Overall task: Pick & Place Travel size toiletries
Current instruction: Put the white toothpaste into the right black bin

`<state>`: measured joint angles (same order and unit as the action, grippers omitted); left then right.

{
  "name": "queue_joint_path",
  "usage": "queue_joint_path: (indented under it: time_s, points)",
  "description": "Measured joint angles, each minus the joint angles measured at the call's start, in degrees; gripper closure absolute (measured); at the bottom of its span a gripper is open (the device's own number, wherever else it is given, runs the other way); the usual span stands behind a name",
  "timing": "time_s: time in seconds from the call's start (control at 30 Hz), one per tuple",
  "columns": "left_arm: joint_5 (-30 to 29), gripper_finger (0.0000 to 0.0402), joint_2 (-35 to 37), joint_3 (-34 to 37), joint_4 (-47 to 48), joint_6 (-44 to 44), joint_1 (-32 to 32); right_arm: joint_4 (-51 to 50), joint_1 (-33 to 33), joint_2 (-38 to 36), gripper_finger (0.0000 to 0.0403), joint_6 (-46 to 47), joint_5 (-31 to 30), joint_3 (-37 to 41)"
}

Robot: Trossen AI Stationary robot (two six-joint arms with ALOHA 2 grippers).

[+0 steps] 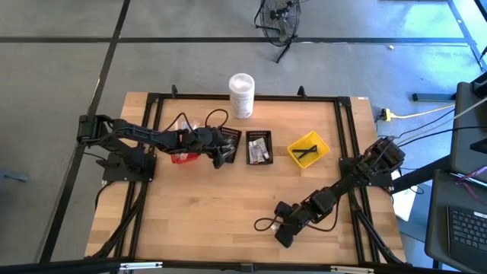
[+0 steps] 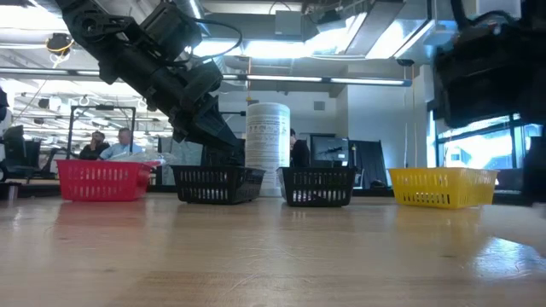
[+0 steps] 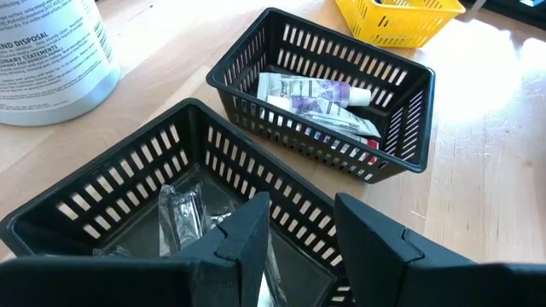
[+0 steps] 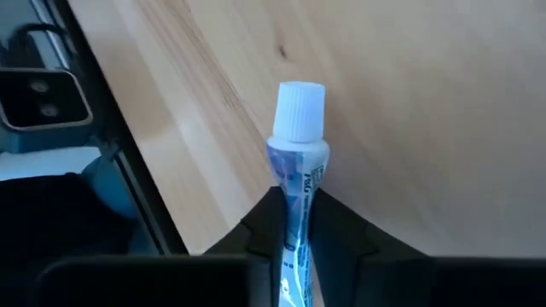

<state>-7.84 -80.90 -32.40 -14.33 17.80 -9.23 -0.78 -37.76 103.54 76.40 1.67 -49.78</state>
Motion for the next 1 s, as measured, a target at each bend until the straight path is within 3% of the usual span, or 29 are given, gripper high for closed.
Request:
queue_joint_path:
  time_s: [0.37,0.63,0.83,1.0]
  points:
    - [0.00,0.0272,0.00,0.00,-0.02,0.02,0.95,2.16,7.79,-0.80,0.0355,-11.66,-0.56,0.06]
    - [0.00,0.0272,0.00,0.00,-0.02,0.00,1.42,0.70,17.29,-8.93,0.0355,-26.93,-1.18,0.06]
    - [0.00,0.0272,0.00,0.00,-0.03,0.00,1.38,-4.59,26.82,-15.88,0.0355,-40.17,-7.62,0.00]
    - [0.02,0.0272,0.00,0.00,-0.03,0.00,1.39,-6.16,35.35,-17.50,0.0355,-45.47,-12.53,0.00]
